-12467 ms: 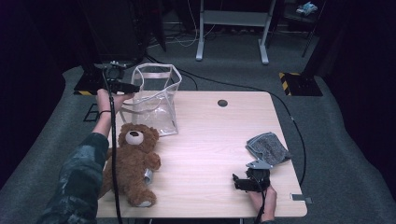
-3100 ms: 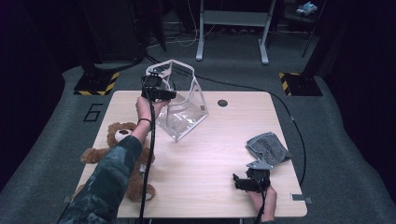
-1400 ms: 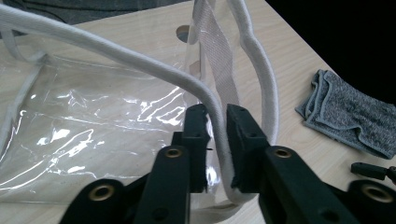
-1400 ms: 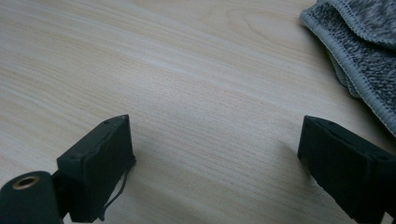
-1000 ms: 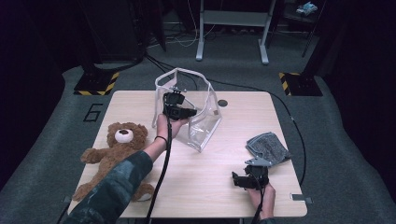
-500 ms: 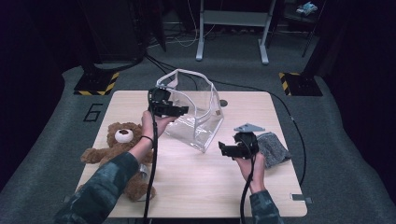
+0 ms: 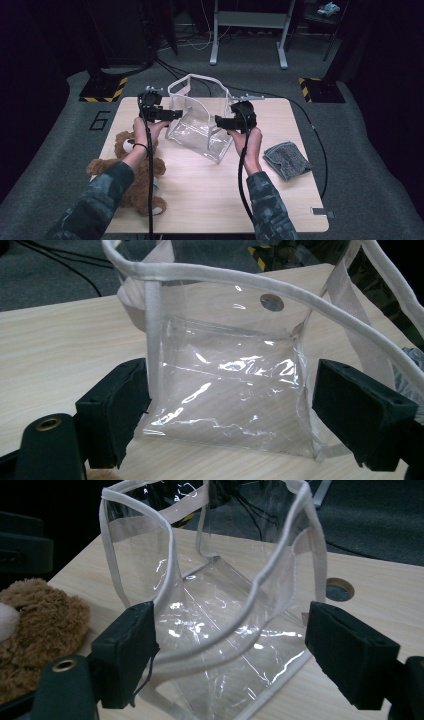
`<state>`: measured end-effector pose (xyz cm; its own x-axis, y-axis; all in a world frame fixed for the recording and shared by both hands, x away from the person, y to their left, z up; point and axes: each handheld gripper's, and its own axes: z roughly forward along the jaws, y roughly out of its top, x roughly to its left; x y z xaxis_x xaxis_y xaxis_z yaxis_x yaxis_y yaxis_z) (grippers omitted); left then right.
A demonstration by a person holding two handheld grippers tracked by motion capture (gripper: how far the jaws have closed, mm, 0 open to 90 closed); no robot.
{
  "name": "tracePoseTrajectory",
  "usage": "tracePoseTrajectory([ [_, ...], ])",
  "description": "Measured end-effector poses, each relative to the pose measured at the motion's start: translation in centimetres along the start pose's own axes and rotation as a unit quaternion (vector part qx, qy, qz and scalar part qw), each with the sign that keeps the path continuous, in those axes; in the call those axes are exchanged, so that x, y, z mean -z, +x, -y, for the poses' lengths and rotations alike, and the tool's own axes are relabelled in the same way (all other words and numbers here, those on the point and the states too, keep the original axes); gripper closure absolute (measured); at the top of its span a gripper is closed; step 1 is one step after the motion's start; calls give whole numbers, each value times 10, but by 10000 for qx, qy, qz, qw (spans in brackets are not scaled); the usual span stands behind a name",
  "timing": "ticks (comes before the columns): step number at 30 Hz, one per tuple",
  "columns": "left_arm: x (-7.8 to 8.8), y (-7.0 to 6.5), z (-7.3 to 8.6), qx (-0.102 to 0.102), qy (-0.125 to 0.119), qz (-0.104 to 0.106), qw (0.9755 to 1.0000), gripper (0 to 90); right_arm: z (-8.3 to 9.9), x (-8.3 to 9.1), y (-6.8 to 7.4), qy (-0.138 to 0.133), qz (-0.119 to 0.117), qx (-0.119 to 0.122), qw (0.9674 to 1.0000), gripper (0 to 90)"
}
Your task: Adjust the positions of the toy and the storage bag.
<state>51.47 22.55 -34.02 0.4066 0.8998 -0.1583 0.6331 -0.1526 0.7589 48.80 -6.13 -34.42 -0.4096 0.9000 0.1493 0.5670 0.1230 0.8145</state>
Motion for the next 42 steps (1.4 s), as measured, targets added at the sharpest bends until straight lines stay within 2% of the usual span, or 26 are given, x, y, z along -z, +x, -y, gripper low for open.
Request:
tracePoseTrajectory([
  [2,0,1,0,14,-31,-28,10000,144,-4,-9,3,149,-7,25,9999,231],
  [3,0,3,0,0,-32,-32,10000,141,-4,-12,5,235,112,16,9997,268],
  [5,0,4,0,8,2,-19,10000,136,-3,-21,6,419,113,1,9991,348],
  [6,0,5,0,-46,27,-42,10000,129,-2,-24,7,536,158,-41,9984,405],
  [8,0,7,1,-18,1,-14,10000,123,1,-26,6,578,143,-3,9982,542],
  [10,0,9,1,-36,8,-39,10000,117,3,-25,4,605,273,32,9978,689],
  [12,0,10,1,35,2,-78,10000,116,4,-22,-2,627,392,108,9972,780],
  [14,0,12,1,16,23,-68,10000,116,6,-19,-7,669,460,187,9965,832],
  [17,1,15,1,77,-40,-107,9999,119,8,-13,-14,725,457,515,9950,860],
  [18,1,15,1,72,-37,-119,9999,122,10,-11,-17,745,531,634,9938,865],
  [20,1,17,1,95,-25,-157,9998,123,11,-5,-26,711,369,700,9943,870],
  [22,0,18,1,127,-2,-154,9998,123,12,1,-33,749,360,765,9936,872],
  [23,-1,19,0,109,1,-142,9998,123,13,3,-36,751,272,832,9933,873],
  [24,-1,19,-1,132,0,-112,9999,123,14,5,-39,782,273,889,9926,874],
  [26,-2,18,-2,187,-75,-137,9997,122,15,10,-44,830,94,993,9915,873],
  [28,-1,17,-5,175,-94,-138,9997,123,17,17,-49,881,75,1155,9894,872],
  [32,-2,15,-12,169,-199,-205,9994,131,21,27,-58,878,-52,1191,9890,862],
  [34,-7,13,-15,132,-269,-376,9988,147,23,30,-63,867,-94,1100,9901,818],
  [35,-10,13,-17,103,-195,-391,9990,151,23,31,-65,829,-120,1040,9910,755],
  [36,-14,12,-18,166,-193,-385,9989,153,23,31,-66,751,-111,936,9927,738],
  [38,-24,12,-21,255,-201,-457,9984,155,22,31,-67,679,-84,823,9943,617],
  [40,-32,12,-23,353,-142,-452,9983,161,21,29,-65,606,23,710,9956,570],
  [42,-39,11,-25,315,-57,-551,9980,178,19,26,-64,563,129,525,9969,558],
])
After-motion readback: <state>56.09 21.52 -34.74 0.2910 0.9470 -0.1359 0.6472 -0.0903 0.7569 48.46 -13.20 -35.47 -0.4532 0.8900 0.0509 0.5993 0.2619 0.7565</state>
